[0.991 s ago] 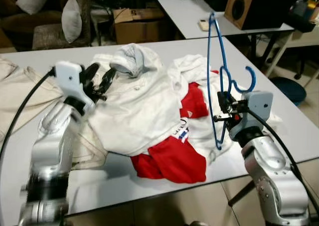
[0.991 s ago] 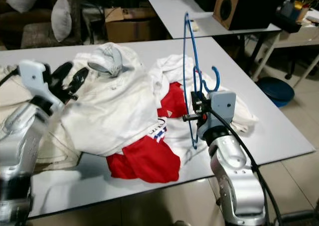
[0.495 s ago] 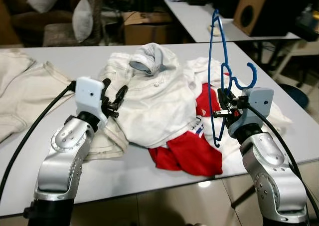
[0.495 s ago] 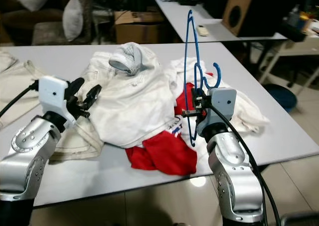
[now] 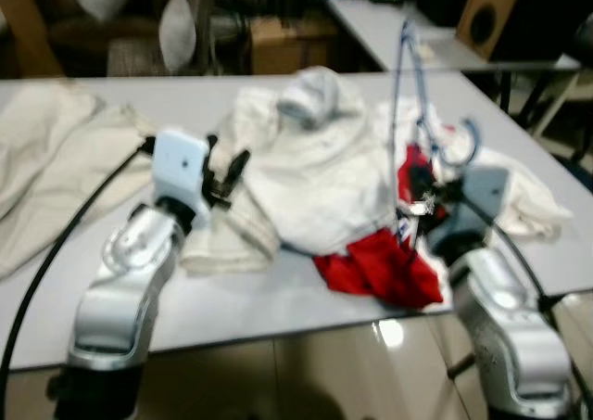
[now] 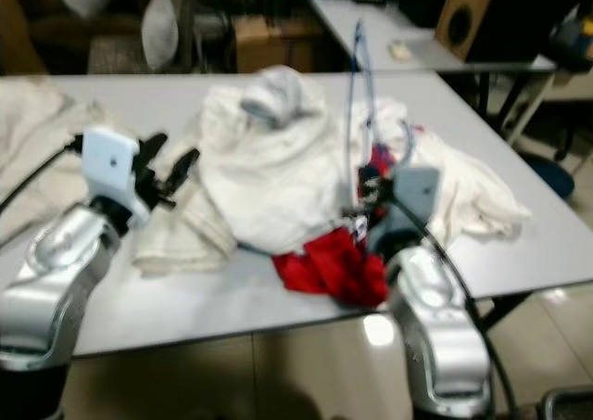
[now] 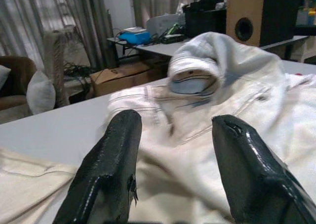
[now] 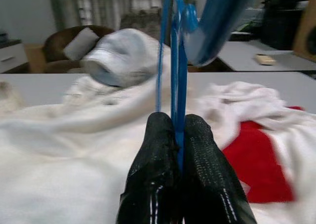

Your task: Hang hanger

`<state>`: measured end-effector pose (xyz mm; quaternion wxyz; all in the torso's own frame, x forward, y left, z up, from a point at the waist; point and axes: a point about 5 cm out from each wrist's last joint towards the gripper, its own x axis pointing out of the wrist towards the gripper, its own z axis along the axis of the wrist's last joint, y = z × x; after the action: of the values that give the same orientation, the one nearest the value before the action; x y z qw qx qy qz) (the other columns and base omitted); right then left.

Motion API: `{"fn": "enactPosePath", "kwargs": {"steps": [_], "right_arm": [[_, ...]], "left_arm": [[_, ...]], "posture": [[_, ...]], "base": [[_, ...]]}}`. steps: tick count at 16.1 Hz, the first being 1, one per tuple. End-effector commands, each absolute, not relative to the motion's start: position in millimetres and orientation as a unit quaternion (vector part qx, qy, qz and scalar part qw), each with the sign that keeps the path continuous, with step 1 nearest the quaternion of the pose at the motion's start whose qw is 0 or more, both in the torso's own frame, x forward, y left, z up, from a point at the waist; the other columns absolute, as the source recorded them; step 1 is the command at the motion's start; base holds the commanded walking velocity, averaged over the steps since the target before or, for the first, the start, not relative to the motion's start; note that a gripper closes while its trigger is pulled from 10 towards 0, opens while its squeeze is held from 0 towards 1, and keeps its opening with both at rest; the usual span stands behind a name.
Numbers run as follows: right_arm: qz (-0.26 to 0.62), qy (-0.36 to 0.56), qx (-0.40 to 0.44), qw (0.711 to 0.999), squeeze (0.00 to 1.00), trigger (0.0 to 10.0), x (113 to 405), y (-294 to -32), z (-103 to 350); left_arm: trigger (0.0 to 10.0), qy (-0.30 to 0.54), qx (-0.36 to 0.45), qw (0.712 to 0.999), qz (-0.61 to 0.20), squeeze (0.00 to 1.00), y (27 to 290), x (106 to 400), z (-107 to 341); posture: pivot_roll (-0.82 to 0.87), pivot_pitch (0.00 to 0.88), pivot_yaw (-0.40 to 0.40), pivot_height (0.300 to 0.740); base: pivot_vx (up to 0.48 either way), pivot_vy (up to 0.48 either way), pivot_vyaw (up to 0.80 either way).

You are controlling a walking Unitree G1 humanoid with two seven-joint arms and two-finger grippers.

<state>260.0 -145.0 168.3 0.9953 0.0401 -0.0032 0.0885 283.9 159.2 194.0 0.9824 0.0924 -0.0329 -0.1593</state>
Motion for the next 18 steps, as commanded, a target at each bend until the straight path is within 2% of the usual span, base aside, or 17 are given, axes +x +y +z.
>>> {"fn": "enactPosePath", "kwargs": {"steps": [1,6,9,13,18], "right_arm": [[0.083,-0.01,0.034,0.996,0.0,10.0,260,-148,173],[0.066,-0.01,0.057,0.996,0.0,10.0,257,-150,173],[0.036,-0.017,0.058,0.998,0.0,10.0,259,-161,173],[0.06,-0.02,0.055,0.996,0.0,10.0,264,-148,175],[0.052,-0.016,0.057,0.997,0.0,10.0,261,-151,172]], "left_arm": [[10.0,-0.032,0.091,0.982,-0.165,0.0,155,283,196],[10.0,-0.025,0.094,0.982,-0.164,0.0,157,287,197],[10.0,-0.033,0.094,0.98,-0.175,0.0,150,295,202],[10.0,-0.028,0.1,0.98,-0.172,0.0,155,293,200],[10.0,-0.028,0.097,0.979,-0.176,0.0,152,293,200]], "posture": [[-0.03,0.036,-0.019,0.74],[-0.06,0.038,0.005,0.74],[-0.05,0.002,0.021,0.74],[-0.04,0.003,0.01,0.74],[-0.05,0.0,0.013,0.74]], "base": [[0.0,0.3,0.42],[0.0,0.299,0.11],[0.0,0.3,0.0],[0.0,0.304,0.0],[0.0,0.313,0.0]]}}
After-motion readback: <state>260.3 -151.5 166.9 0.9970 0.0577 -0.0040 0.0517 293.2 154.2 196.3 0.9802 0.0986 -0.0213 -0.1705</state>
